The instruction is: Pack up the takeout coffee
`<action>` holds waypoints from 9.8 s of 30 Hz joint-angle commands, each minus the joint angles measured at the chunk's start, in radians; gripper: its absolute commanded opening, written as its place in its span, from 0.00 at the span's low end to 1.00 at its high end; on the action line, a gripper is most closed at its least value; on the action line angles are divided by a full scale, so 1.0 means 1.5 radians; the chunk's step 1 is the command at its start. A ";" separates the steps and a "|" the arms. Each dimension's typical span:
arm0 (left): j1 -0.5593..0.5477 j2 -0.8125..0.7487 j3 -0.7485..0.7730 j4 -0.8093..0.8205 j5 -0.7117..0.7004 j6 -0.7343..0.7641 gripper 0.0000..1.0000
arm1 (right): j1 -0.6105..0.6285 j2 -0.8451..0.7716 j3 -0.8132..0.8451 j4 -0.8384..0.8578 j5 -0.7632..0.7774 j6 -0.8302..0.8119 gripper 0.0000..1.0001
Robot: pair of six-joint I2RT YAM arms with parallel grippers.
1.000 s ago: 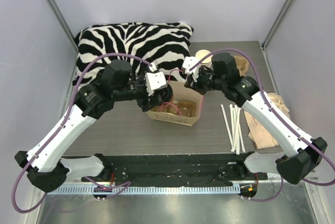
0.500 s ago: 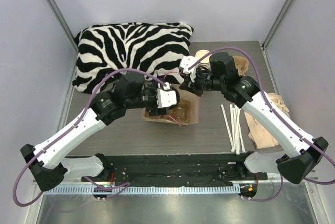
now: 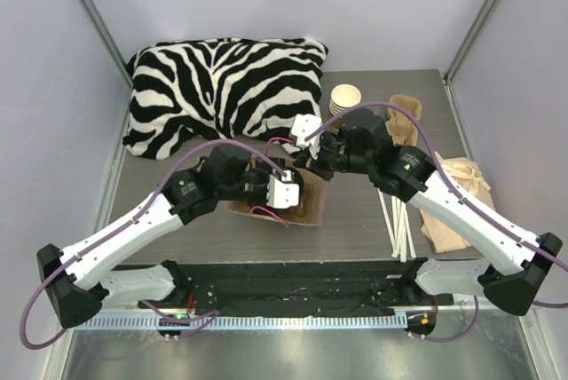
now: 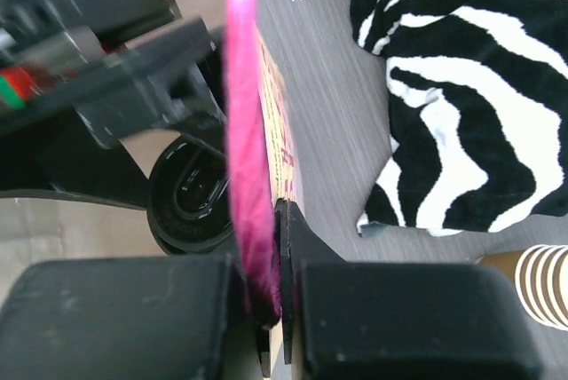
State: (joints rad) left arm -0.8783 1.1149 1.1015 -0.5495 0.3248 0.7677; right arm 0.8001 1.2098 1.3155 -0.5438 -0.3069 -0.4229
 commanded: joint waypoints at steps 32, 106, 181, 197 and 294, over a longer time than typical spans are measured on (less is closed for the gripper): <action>-0.062 -0.068 -0.205 0.205 -0.035 0.112 0.00 | 0.059 -0.078 -0.079 0.113 0.005 0.139 0.01; -0.008 0.080 -0.184 0.192 -0.011 0.104 0.00 | 0.056 -0.022 -0.049 0.109 -0.008 0.143 0.01; 0.160 0.397 0.117 0.000 0.026 -0.013 0.58 | -0.192 0.199 0.104 -0.025 -0.242 0.142 0.01; 0.158 0.368 0.154 -0.034 0.083 -0.016 0.92 | -0.191 0.194 0.099 -0.025 -0.235 0.127 0.01; 0.277 0.087 0.279 -0.071 0.046 -0.345 1.00 | -0.198 0.262 0.200 -0.112 -0.286 -0.120 0.01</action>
State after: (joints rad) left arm -0.4629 1.2835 1.5398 -0.7292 0.4038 0.3126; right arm 0.5030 1.6089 1.5753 -0.6968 -0.7086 -0.5442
